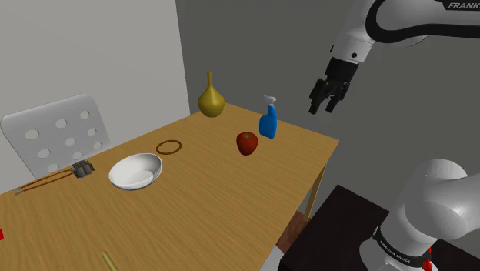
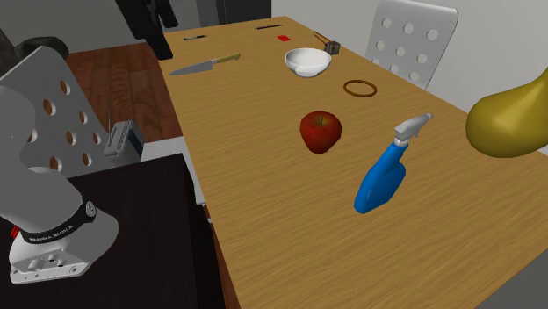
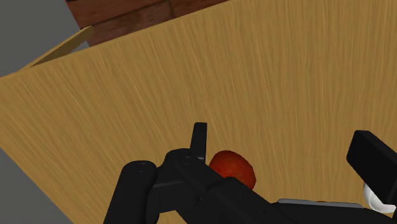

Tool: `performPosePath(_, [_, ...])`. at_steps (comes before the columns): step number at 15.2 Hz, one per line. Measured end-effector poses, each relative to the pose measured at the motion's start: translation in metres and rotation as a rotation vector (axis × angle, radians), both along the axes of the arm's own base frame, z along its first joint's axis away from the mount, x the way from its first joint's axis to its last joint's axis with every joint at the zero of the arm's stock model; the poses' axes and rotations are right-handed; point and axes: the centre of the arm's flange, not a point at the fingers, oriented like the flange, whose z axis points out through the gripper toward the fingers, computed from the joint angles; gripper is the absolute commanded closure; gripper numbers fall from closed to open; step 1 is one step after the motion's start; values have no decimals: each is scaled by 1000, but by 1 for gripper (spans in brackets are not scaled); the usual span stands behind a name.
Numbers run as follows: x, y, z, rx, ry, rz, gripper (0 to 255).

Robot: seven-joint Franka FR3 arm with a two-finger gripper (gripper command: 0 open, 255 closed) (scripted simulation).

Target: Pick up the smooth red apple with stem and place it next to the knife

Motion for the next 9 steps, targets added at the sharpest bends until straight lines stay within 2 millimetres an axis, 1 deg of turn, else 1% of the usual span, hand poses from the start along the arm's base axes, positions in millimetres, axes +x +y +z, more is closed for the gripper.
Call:
performPosePath(1, [0,0,0,0,0,0,0])
performPosePath(2, [5,3,-1,-2,2,-11,0])
performPosePath(4, [21,9,-10,-7,12,-50,0])
performPosePath(9, [82,29,-38,-22,39,-168,0])
